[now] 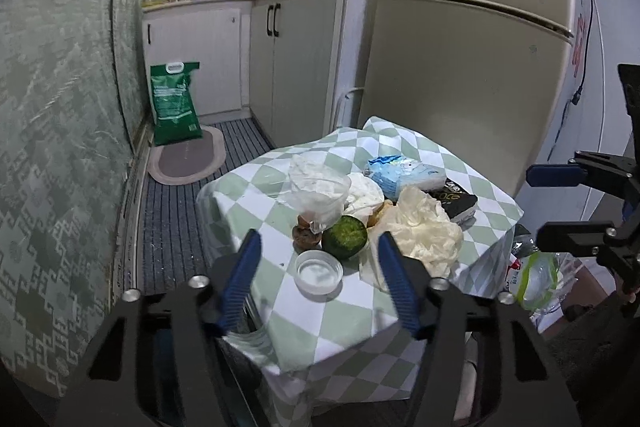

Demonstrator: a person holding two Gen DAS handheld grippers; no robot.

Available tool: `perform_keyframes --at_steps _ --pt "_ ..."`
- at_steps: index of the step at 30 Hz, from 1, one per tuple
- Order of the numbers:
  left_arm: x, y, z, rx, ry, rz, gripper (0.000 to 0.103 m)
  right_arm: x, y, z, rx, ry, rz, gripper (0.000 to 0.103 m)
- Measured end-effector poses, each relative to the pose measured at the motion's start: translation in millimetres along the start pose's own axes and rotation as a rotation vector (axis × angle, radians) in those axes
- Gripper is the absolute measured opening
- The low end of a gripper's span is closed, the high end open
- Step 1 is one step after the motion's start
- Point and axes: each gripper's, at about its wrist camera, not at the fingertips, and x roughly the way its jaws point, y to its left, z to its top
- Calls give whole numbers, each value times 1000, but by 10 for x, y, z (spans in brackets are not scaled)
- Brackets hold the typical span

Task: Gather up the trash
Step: 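Grasp the crumpled white tissue with the right gripper while the left gripper grasps the clear cup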

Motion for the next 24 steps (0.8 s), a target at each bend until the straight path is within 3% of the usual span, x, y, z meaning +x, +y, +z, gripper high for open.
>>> perform_keyframes --at_steps 3,11,15,19,24 --pt "74 28 58 10 20 9 42 1 -20 -12 3 4 9 70" --pt "283 -9 198 79 76 -31 36 21 -64 5 36 17 59 62" --pt "342 -12 226 91 90 -65 28 70 -83 9 60 27 89 60" --pt "394 -36 208 100 103 -86 11 141 -85 13 77 38 105 53" --pt "386 12 201 73 81 -86 4 249 -75 15 112 53 131 47"
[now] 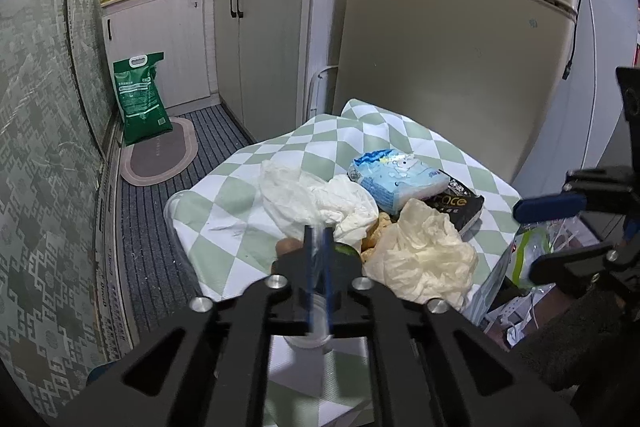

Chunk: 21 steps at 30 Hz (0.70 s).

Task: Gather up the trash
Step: 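Grasp the crumpled white tissue with the right gripper while the left gripper grasps the clear cup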

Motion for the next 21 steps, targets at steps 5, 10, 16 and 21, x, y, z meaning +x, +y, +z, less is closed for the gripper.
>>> perform_keyframes --at_steps 5,10,16,21 --pt "-29 48 -15 -21 -23 18 4 142 19 14 16 24 10 40" --pt "-152 98 -9 -57 -73 11 4 249 -17 16 49 42 6 31" --pt "-378 100 -14 -67 -136 4 4 289 -26 25 68 47 13 29" --pt "-533 138 -17 -86 -177 16 4 355 17 50 70 64 1 29"
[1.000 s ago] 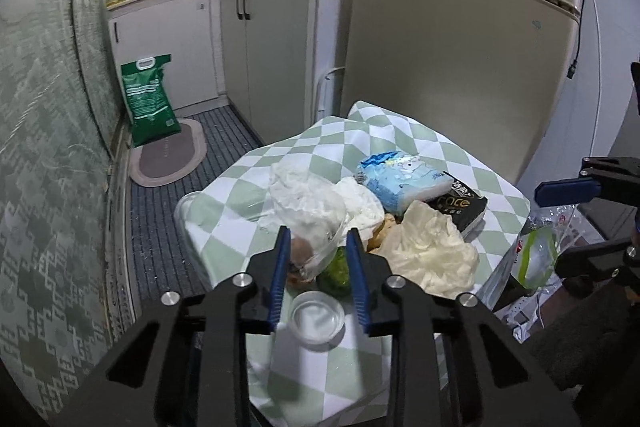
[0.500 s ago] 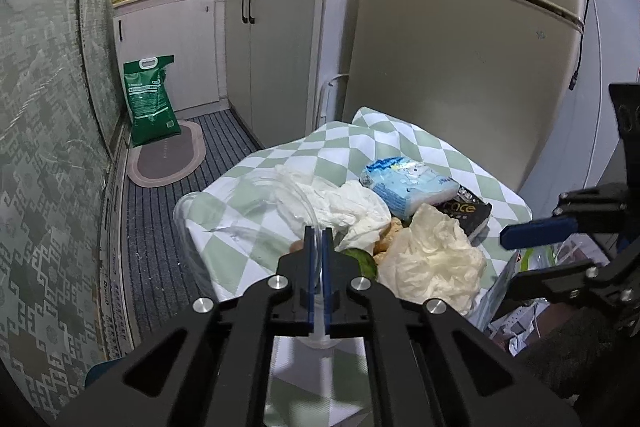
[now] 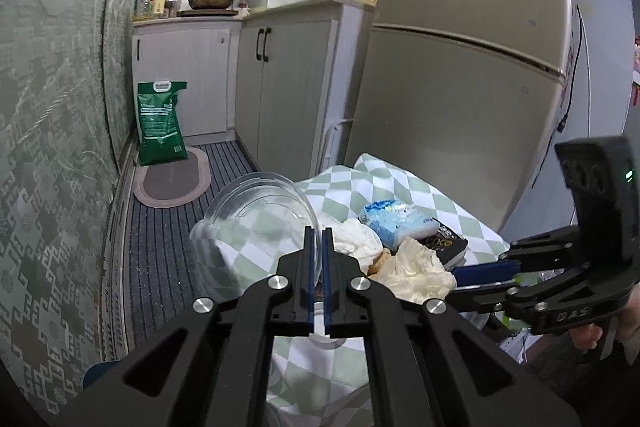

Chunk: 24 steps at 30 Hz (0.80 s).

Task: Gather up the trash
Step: 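Grasp the crumpled white tissue with the right gripper while the left gripper grasps the clear cup, then carry the white tissue and clear cup to the teal bin and release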

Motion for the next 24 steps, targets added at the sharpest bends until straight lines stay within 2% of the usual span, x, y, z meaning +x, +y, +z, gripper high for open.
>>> perform_keyframes --at_steps 2,12,24 --pt "-46 25 -7 -6 -8 4 4 51 -15 -9 12 14 -7 29" --pt "-239 246 -57 -50 -29 54 4 90 -18 27 35 11 -22 8" --pt "-416 661 -203 -150 -20 146 4 -167 148 197 -5 -87 -45 7"
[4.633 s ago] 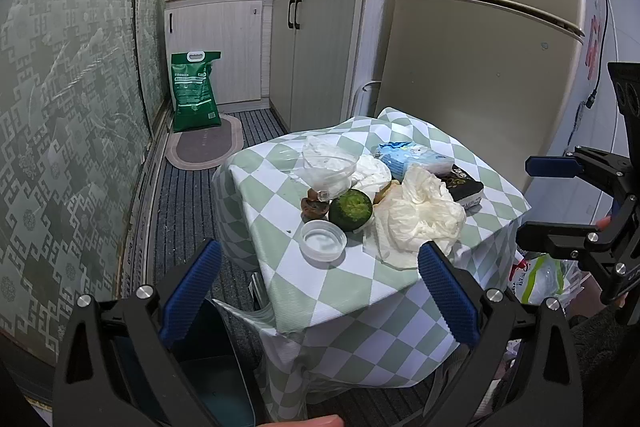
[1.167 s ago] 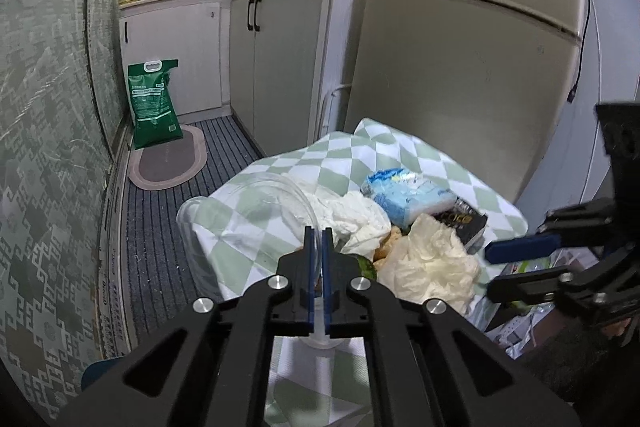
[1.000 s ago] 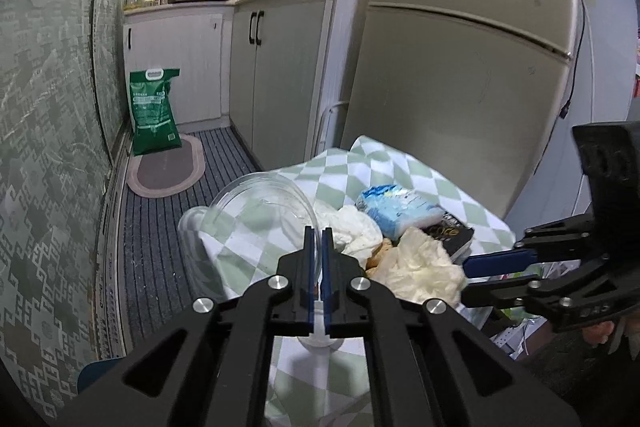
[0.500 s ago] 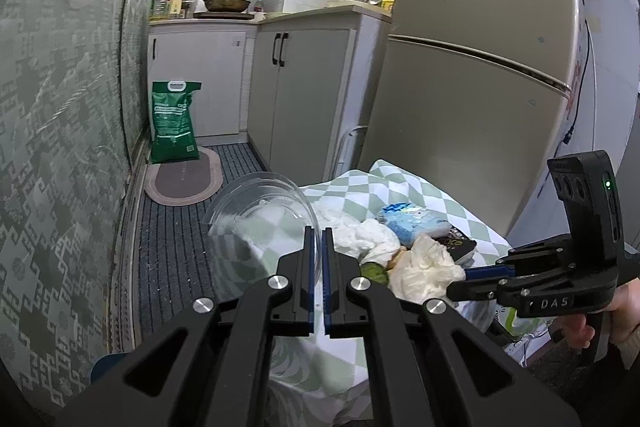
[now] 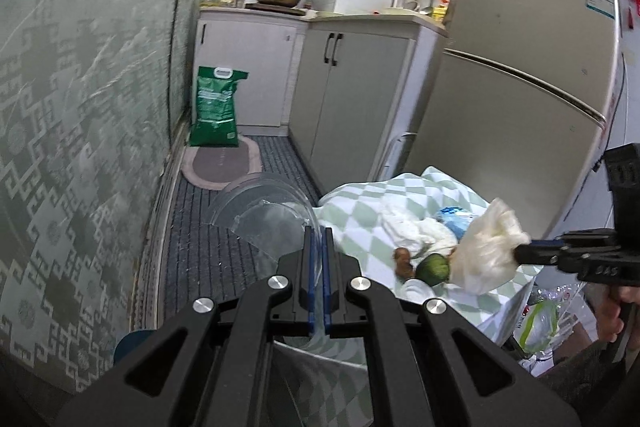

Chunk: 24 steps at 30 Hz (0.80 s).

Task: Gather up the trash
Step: 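Carry the white tissue and clear cup to the teal bin and release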

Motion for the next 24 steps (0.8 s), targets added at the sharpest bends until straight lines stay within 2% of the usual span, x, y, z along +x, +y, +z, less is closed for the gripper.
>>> perform_keyframes --at_steps 4,11,18,24 --pt "3 100 -25 -33 25 21 4 -84 78 61 -23 -35 -14 7" --pt "-5 230 -80 -78 99 55 4 -82 330 199 -52 -68 32 7" --pt "-8 454 -256 -132 200 106 4 -22 710 304 -101 -77 89 7" --pt "55 636 -506 -162 299 127 4 157 1028 341 -147 -50 119 7"
